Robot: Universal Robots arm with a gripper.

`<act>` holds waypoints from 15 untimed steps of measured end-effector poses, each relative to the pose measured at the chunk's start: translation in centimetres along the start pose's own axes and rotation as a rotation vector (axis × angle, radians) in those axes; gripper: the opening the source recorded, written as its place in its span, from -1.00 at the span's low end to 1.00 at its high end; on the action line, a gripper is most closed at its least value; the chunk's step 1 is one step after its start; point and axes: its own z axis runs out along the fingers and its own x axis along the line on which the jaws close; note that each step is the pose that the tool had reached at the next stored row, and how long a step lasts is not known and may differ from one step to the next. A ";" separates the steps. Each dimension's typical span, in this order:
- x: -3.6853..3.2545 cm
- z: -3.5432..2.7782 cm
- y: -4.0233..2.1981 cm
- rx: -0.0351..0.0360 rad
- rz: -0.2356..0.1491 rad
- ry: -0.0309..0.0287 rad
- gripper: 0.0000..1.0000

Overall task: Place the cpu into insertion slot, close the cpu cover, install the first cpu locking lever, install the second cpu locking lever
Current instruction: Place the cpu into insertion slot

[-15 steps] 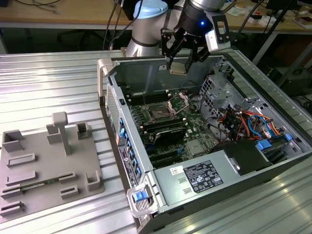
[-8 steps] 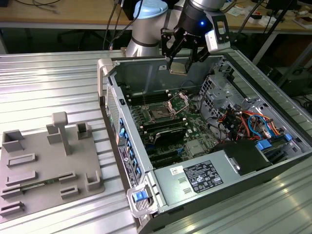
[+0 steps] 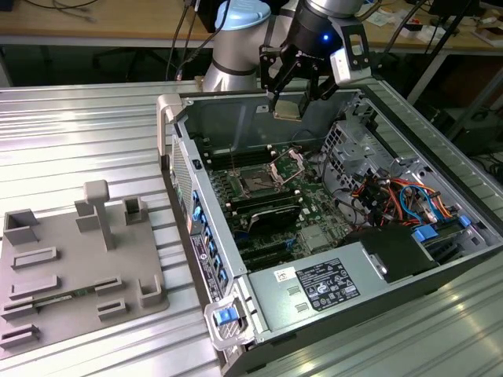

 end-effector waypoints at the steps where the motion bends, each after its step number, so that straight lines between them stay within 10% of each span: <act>1: 0.00 0.00 0.00 0.0000 0.004 -0.0004 0.09; 15: 0.01 0.05 -0.01 -0.0017 0.079 -0.0072 0.09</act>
